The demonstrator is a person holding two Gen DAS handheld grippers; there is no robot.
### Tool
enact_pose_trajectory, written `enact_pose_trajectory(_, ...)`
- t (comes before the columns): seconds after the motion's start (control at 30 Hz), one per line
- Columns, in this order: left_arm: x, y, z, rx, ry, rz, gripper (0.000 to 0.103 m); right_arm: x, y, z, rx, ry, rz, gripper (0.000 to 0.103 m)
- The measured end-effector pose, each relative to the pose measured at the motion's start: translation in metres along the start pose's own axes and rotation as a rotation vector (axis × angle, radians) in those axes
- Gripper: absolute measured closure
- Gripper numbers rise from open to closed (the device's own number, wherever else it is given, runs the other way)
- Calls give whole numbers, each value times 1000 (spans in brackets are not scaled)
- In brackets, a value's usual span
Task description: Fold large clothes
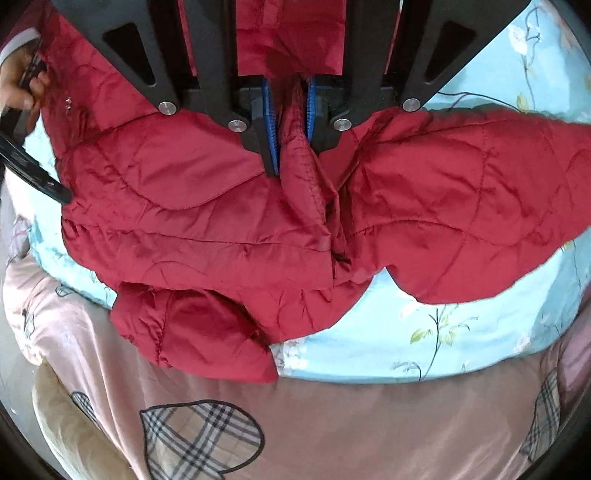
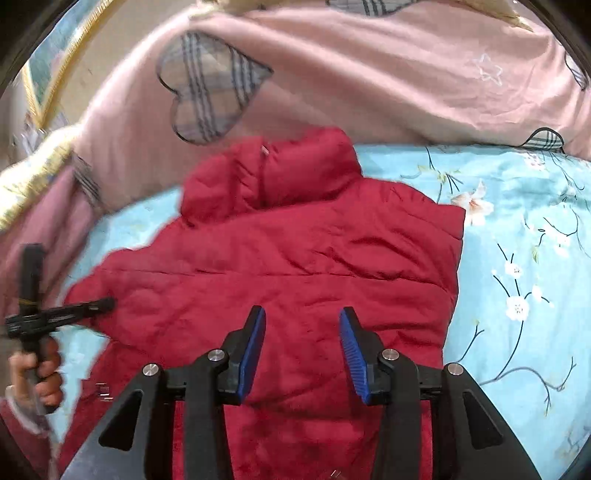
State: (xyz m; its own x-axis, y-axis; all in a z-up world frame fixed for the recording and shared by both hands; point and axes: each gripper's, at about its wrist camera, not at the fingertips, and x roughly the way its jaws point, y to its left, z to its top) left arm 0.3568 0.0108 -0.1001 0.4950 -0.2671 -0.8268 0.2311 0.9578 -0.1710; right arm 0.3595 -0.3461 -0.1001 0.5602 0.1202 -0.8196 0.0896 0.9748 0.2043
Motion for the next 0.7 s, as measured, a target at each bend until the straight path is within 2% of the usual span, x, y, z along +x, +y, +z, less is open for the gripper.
enact_pose_trajectory(0.07, -9, 0, -4, -2, -18, 24, 75, 21, -3, -3, -1, 59, -37, 60)
enact_pose_trajectory(0.1, -17, -1, -5, -12, -47, 45, 67, 33, -5, -6, -2, 91, -49, 60)
enact_pose_trajectory(0.17, -42, -6, -7, -21, -141, 69, 60, 47, -8, -12, -10, 122, -72, 59)
enact_pose_trajectory(0.27, -62, -17, -7, -18, -193, -11, 59, 54, -11, -16, 1, 123, -76, 59)
enact_pose_trajectory(0.33, -55, -37, -5, 19, -171, -70, 57, 54, -10, -17, 7, 120, -81, 56)
enact_pose_trajectory(0.37, -46, -48, -5, 36, -156, -67, 56, 54, -9, -18, 6, 117, -81, 54)
enact_pose_trajectory(0.47, -9, -66, -1, 66, -118, 3, 55, 55, -3, -21, -17, 111, -100, 48)
enact_pose_trajectory(0.57, 43, -67, 0, 52, -32, 71, 55, 57, 1, -19, -26, 111, -107, 47)
enact_pose_trajectory(0.63, 70, -61, -3, 26, 21, 75, 54, 56, 0, -18, -19, 110, -102, 47)
enact_pose_trajectory(0.7, 83, -56, -2, -9, 35, 63, 54, 49, 2, -17, -9, 95, -112, 47)
